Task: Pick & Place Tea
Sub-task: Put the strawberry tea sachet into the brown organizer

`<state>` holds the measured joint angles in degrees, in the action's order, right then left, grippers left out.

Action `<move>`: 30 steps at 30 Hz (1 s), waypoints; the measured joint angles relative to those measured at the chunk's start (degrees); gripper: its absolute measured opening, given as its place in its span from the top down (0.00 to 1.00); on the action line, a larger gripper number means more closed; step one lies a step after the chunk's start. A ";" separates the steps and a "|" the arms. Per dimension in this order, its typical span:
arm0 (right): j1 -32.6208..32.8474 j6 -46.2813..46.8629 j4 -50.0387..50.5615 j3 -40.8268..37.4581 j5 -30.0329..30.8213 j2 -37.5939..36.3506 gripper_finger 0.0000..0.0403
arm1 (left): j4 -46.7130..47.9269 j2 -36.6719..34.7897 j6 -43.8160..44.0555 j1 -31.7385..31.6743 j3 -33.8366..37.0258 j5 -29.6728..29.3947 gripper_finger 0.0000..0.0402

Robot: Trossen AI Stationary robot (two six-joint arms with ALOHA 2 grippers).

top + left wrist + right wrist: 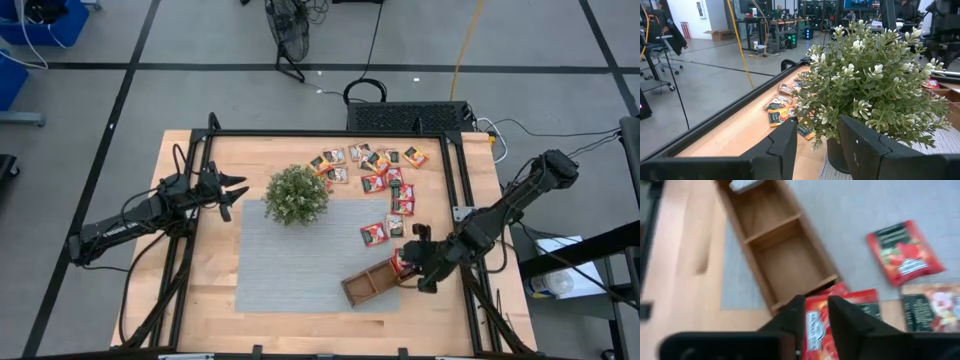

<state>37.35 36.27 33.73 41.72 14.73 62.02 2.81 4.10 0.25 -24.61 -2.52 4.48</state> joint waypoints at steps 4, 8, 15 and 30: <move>-4.18 -4.09 4.90 3.58 -8.20 1.58 0.98 | 0.00 -0.01 0.00 -0.01 0.02 0.00 0.63; -7.49 -5.46 10.67 7.10 -13.51 4.82 1.00 | 0.00 0.00 0.00 -0.01 -0.01 -0.01 0.63; -9.82 -5.55 11.47 7.32 -19.38 10.75 1.00 | 0.00 0.02 0.00 0.00 0.01 -0.01 0.63; -9.80 -5.53 9.56 7.36 -21.86 16.71 1.00 | 0.00 0.01 0.00 -0.01 0.01 0.01 0.63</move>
<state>27.55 30.74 43.29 49.08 -7.13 78.73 2.81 4.11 0.25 -24.62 -2.51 4.49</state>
